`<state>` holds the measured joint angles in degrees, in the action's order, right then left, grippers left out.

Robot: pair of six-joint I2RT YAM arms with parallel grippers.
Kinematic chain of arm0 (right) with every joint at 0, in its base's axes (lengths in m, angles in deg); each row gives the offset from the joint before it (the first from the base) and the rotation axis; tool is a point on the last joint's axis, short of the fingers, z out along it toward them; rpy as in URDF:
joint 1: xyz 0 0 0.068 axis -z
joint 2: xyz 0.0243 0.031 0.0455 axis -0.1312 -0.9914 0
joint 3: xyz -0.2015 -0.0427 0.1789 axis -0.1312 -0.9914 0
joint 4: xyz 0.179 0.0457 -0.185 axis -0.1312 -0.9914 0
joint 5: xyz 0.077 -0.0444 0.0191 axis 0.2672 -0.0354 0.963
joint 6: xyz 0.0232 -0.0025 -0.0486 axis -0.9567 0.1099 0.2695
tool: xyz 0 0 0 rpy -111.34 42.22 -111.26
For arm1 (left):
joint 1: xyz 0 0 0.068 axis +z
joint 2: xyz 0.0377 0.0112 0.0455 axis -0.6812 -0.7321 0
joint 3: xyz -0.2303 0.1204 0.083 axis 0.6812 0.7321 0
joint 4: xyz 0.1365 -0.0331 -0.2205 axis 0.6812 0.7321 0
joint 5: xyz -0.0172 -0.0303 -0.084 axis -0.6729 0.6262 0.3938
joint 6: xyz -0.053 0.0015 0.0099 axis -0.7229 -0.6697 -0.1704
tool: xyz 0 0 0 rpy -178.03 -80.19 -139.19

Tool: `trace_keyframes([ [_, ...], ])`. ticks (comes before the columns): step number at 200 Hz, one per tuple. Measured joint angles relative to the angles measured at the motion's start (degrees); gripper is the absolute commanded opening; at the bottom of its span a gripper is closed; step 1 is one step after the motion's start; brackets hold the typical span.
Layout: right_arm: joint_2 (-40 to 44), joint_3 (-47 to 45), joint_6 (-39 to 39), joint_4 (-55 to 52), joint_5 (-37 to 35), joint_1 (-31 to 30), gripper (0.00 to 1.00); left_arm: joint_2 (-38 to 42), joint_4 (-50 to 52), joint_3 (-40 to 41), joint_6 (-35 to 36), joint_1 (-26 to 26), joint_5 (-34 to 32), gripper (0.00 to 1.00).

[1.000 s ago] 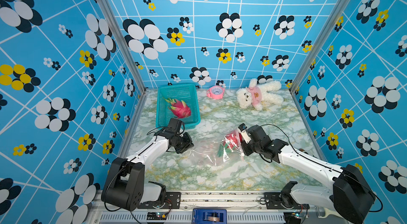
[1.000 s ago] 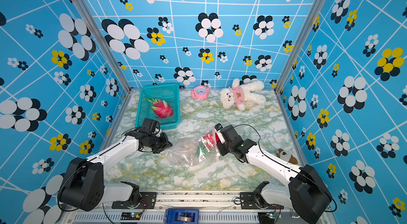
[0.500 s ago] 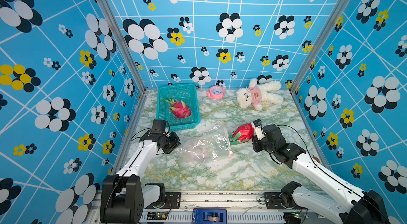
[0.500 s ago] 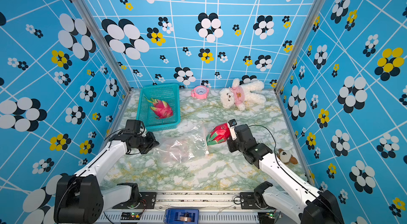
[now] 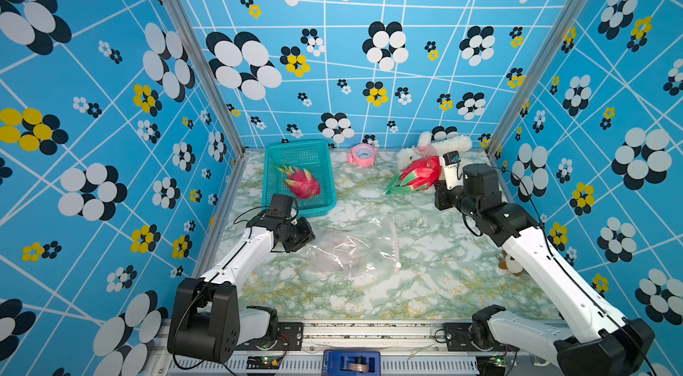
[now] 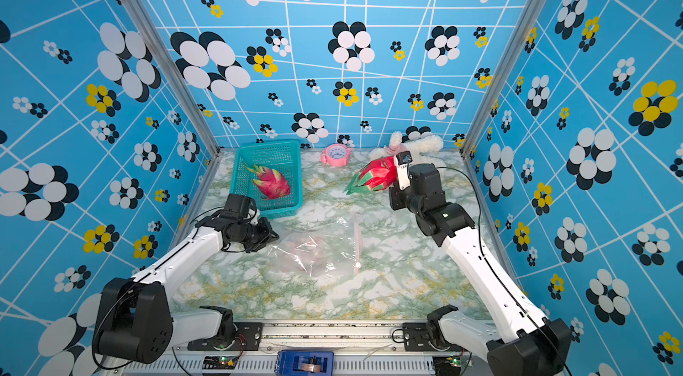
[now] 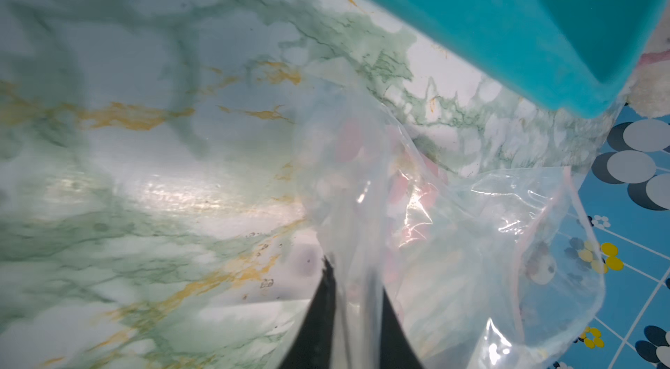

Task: Open the zip-top bag and take out the dragon fruit
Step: Place the zipper food storage bag at the center of the board, then place the dragon fruit in the basket.

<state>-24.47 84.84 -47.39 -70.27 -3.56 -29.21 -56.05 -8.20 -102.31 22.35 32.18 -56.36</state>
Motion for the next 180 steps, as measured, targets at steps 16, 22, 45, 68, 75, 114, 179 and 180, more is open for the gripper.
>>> trace_keyframes([
  [16, -3.56, 1.99, -1.51, 0.72, 3.67, -0.61, 0.0, 0.31, 0.55, -2.25, -0.39, -1.81, -0.83, 0.63],
  [22, -4.98, 2.71, -2.08, 0.81, 4.74, -0.98, 0.0, 0.76, 1.11, -3.08, -0.35, -2.14, -1.53, 0.66],
  [45, -12.41, 6.64, -3.52, 1.31, 8.17, -3.58, 0.0, 4.85, 3.5, -4.83, -0.15, -2.23, -4.26, 0.87],
  [68, -22.01, 13.05, -5.68, 2.05, 11.21, -6.82, 0.0, 11.56, 7.02, -5.51, 0.63, -2.05, -7.32, 0.99],
  [75, -25.2, 15.37, -6.32, 2.34, 12.04, -7.78, 0.0, 13.38, 7.93, -5.53, 0.79, -1.97, -7.93, 0.99],
  [114, -43.52, 31.65, -8.41, 3.13, 14.1, -12.66, 0.0, 22.77, 12.72, -4.68, 0.9, -0.81, -12.39, 0.99],
  [179, -68.24, 57.88, -10.16, 1.7, 13.6, -18.64, 0.31, 28.41, 17.46, -4.72, 0.96, 1.07, -14.05, 0.99],
  [180, -68.43, 58.16, -10.12, 1.7, 13.53, -18.69, 0.32, 28.39, 17.64, -4.76, 0.96, 1.07, -14.05, 0.99],
])
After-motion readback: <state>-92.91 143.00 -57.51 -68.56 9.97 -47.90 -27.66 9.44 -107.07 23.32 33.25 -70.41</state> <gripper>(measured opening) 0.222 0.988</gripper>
